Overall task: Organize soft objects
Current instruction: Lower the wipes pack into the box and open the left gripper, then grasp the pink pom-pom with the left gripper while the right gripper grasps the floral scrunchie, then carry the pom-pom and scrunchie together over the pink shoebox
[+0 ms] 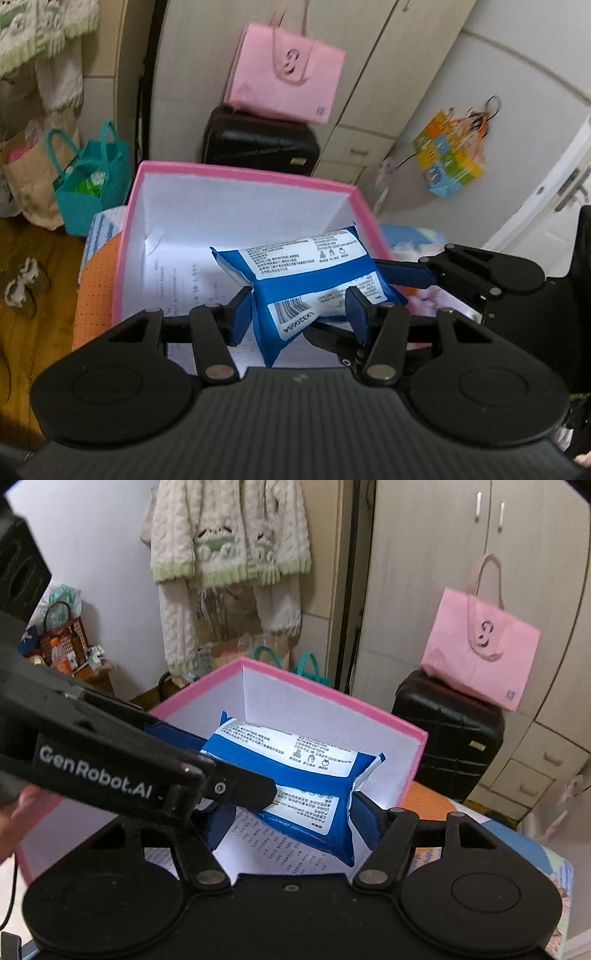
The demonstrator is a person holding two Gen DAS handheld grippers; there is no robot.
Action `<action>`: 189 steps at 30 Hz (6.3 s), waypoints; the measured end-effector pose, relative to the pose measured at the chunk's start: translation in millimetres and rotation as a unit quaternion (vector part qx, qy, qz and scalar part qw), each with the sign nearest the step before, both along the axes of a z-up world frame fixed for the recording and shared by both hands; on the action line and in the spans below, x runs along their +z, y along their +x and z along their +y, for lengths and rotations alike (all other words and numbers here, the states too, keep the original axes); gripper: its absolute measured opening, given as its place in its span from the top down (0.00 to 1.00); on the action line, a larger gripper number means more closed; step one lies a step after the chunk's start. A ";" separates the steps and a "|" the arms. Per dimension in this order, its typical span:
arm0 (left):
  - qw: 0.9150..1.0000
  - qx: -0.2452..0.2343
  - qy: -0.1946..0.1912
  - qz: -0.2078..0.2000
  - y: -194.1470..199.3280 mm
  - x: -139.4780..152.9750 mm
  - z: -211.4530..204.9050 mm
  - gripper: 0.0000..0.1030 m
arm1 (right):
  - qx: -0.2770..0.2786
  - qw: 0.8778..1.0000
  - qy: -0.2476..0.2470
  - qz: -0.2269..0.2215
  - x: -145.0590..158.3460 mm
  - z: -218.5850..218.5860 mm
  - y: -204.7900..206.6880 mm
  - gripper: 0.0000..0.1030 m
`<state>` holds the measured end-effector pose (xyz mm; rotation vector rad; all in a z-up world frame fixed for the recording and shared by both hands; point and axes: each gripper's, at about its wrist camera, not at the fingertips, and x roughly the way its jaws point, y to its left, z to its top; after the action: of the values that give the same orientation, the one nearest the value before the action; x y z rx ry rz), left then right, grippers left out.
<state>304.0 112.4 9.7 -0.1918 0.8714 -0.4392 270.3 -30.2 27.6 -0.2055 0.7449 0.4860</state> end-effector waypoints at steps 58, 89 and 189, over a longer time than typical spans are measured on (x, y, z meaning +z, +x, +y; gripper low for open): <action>0.985 -0.085 0.116 -0.099 -174.7 64.9 -36.3 0.16 | -0.047 0.996 0.020 -0.074 56.4 -129.6 -171.4 0.27; 0.974 -0.139 0.099 -0.146 -186.0 -32.0 -201.1 0.19 | -0.108 0.988 0.072 -0.081 -41.5 -263.9 -149.1 0.26; 0.994 -0.104 0.040 0.010 -197.1 -52.7 -127.2 0.47 | 0.004 0.981 0.147 0.123 -58.8 -177.9 -188.9 0.69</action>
<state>107.0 -14.8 -43.0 -0.0315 0.9300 -0.5972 81.4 -208.0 -31.2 0.1303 0.9022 0.6298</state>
